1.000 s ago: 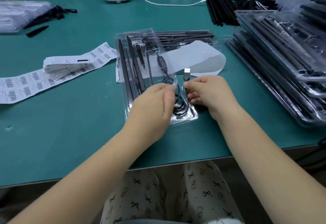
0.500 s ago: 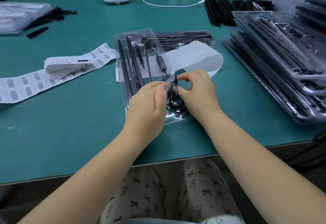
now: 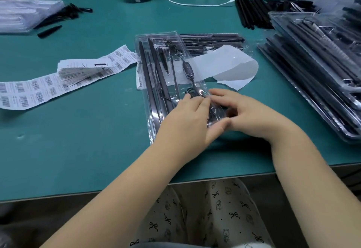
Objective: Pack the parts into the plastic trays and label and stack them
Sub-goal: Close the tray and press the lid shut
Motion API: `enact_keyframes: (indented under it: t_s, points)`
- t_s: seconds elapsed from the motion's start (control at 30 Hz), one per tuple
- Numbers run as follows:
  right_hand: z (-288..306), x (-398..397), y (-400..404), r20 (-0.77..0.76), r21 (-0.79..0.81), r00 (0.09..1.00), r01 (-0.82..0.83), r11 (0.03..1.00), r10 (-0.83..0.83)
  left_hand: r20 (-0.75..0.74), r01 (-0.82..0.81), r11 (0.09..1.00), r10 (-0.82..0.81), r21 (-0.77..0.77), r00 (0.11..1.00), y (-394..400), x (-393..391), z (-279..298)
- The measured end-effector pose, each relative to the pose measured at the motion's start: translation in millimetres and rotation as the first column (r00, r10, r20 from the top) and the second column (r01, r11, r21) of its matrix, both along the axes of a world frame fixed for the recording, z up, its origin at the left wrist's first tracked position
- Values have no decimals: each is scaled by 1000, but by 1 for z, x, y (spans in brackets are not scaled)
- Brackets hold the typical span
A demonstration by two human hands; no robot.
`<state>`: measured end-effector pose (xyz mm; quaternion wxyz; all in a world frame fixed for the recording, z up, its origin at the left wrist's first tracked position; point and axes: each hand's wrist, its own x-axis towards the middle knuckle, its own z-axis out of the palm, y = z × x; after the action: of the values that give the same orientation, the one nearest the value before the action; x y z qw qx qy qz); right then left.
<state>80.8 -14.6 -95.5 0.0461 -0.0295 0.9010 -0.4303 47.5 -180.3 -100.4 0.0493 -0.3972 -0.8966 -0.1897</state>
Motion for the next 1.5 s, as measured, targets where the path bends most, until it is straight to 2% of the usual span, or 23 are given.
enact_keyframes:
  t_s: [0.07,0.13,0.17,0.27,0.4,0.5,0.57,0.67,0.77,0.9,1.0,1.07,1.13,1.27,1.4,1.5]
  points:
    - [-5,9,-2,-84,-35,995,43,998,-46,-12,-2,999,2,-38,1000,2,-1,-2]
    - [-8,17,-4,-123,-139,979,145,980,-163,1,4,999,-4,-35,1000,2,-2,-1]
    - [-10,19,-6,-133,-142,968,192,971,-211,8,11,1000,-10,-17,1000,0,-3,-1]
    - [-8,20,-13,-173,-32,936,305,952,-306,20,33,999,-34,39,999,-4,-3,1]
    - [-1,12,-18,-174,227,930,358,906,-324,51,44,999,-45,21,998,-4,-3,2]
    - [-8,4,-21,-211,312,910,408,858,-357,21,58,998,-59,30,998,-5,-3,1]
    - [-13,-1,-23,-228,327,893,445,834,-387,24,65,998,-65,-5,998,-4,-3,0]
    - [-15,-7,-19,-164,189,874,483,855,-457,25,57,998,-56,-36,998,-2,-5,-3]
    - [-16,-9,-14,-122,182,915,402,897,-385,32,50,998,-51,28,998,-3,-2,-1]
    - [-18,-14,-14,-114,339,964,266,902,-241,38,35,997,-38,67,999,-4,0,0]
    - [-19,-16,-12,-207,226,921,373,900,-330,-14,27,996,-25,89,1000,-4,2,0]
    - [-22,-17,-8,-199,201,917,384,901,-346,-83,25,996,-18,85,996,-3,3,-1]
    - [-21,-20,-4,-133,260,948,315,913,-289,-109,22,996,-13,82,994,-2,3,-2]
    - [-9,-25,1,-26,399,982,184,898,-190,-63,21,996,-15,90,998,-3,0,-4]
    - [-9,-29,5,12,632,997,51,773,-75,25,12,996,-14,87,1000,-3,-2,-3]
    - [-6,-38,9,28,621,1000,-9,784,-11,24,6,998,-8,59,1000,-1,-1,-3]
